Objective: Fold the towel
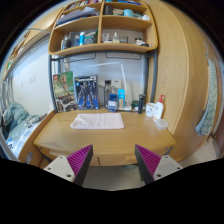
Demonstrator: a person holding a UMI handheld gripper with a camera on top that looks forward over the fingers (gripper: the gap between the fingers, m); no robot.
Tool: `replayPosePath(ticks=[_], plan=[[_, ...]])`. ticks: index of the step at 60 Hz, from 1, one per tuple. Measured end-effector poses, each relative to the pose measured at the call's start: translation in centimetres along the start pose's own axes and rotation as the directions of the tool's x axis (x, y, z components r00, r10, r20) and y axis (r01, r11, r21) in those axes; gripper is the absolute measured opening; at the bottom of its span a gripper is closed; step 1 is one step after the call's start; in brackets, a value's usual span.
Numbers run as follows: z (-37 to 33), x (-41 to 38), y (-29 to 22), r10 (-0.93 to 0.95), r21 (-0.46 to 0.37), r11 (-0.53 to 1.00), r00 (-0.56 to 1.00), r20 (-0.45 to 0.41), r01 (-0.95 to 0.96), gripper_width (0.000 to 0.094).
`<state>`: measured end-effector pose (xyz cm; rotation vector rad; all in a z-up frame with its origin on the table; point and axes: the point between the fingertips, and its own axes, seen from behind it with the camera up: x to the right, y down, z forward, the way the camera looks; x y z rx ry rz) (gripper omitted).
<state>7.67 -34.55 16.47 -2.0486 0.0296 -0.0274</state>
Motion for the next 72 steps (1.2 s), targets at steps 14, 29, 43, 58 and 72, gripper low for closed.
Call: replayPosePath(ticks=[14, 29, 43, 58, 72], plan=[[7.4, -7.8, 2.1, -0.079, -0.072, 0.994, 0.994, 0.078, 0.084, 0.0853], [19.9, -19.9, 0.7, -0.120, -0.113, 0.983, 0.972, 0.202, 0.145, 0.0864], [33.1, -25.8, -2.2, -0.141, -0.137, 0.977, 0.975, 0.171, 0.166, 0.0819], [41.7, -26.4, -1.7, -0.140, -0.216, 0.963, 0.985, 0.102, 0.160, 0.0688], [42.6, -25.7, -2.1, -0.192, -0.188, 0.961, 0.979, 0.073, 0.203, 0.0173]])
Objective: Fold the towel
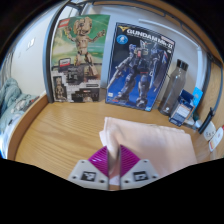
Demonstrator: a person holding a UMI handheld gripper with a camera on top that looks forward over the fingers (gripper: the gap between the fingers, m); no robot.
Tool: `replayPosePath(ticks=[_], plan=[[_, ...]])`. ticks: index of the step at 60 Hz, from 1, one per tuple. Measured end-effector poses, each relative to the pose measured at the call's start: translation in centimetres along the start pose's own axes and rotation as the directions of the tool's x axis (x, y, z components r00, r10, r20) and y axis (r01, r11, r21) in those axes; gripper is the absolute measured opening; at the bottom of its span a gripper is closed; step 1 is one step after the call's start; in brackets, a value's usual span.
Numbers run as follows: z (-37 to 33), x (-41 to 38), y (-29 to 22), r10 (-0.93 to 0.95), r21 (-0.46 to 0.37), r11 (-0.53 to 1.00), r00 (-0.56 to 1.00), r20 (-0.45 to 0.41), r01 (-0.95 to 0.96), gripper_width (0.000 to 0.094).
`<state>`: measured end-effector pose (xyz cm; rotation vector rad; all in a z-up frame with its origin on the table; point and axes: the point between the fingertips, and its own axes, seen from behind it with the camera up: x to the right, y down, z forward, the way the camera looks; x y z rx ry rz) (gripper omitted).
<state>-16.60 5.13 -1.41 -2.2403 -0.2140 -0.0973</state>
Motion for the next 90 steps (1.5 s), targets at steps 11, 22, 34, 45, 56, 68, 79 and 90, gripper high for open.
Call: replayPosePath(ticks=[11, 22, 34, 45, 56, 68, 79, 90], plan=[[-0.4, 0.2, -0.5, 0.091, -0.053, 0.995, 0.993, 0.070, -0.087, 0.0036], [-5.3, 5.3, -7.4, 0.195, 0.045, 0.979, 0.974, 0.115, -0.201, 0.0036], [-9.0, 17.5, -8.6, 0.272, 0.090, 0.958, 0.962, 0.029, -0.274, 0.0035], [-6.9, 26.1, -2.9, 0.283, 0.036, 0.959, 0.956, -0.079, -0.281, 0.0344], [-5.2, 28.4, 2.1, 0.287, -0.042, 0.956, 0.956, -0.060, -0.289, 0.0565], [-9.6, 27.5, -1.4, 0.281, 0.023, 0.959, 0.959, 0.019, -0.282, 0.0659], [-18.1, 24.2, -8.8, 0.275, 0.159, 0.944, 0.956, 0.102, -0.288, 0.0785], [-26.9, 20.4, -9.5, 0.247, 0.236, 0.935, 0.964, 0.100, -0.264, 0.0846]])
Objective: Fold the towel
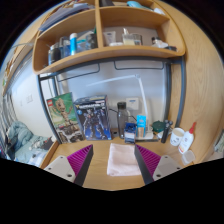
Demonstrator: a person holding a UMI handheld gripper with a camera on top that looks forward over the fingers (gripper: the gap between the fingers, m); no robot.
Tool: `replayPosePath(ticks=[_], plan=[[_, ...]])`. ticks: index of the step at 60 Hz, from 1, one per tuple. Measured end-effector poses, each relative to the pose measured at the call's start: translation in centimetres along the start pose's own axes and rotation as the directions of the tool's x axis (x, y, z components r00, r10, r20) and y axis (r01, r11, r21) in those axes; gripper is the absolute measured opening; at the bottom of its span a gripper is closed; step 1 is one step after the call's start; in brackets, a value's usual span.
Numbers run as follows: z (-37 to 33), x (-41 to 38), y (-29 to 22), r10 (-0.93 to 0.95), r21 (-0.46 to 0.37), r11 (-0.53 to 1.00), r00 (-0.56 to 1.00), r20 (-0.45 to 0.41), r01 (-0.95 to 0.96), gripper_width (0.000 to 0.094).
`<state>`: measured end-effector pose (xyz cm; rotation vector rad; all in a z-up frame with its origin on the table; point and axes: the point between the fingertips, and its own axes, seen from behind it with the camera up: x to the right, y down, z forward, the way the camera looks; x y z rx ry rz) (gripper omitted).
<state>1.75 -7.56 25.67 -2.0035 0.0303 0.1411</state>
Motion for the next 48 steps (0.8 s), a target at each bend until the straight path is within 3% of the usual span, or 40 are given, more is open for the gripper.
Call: replayPosePath(ticks=[6, 27, 48], plan=[[-4.4, -1.7, 2.1, -0.018, 0.009, 1.000, 0.999, -0.030, 0.019, 0.0843], [-15.6, -6.1, 12.1, -0.046, -0.082, 0.996, 0.997, -0.061, 0.041, 0.0840], [-20.0, -6.4, 13.8, -0.067, -0.069, 0.996, 0.994, -0.087, 0.061, 0.0847]])
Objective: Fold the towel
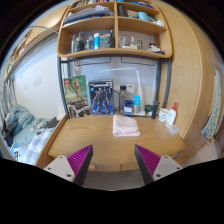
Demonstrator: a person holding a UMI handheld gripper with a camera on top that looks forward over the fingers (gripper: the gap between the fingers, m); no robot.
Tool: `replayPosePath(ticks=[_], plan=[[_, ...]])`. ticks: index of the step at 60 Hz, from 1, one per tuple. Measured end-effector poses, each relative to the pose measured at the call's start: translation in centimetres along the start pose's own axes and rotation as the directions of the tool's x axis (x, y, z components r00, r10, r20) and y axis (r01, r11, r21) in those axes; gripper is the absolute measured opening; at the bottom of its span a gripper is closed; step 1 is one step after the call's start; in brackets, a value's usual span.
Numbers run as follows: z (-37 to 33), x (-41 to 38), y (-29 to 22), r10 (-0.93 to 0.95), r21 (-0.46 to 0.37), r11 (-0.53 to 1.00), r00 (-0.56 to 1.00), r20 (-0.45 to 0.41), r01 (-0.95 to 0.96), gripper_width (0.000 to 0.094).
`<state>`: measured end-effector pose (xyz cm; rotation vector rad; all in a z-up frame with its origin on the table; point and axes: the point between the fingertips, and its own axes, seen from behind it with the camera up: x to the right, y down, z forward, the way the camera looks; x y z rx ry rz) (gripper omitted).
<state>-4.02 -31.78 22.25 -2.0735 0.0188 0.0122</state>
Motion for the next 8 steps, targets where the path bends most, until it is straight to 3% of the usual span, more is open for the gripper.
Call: replayPosePath(ticks=[8], plan=[[-0.74, 0.64, 0.02, 0.008, 0.005, 1.000, 1.000, -0.012, -0.008, 0.0847]])
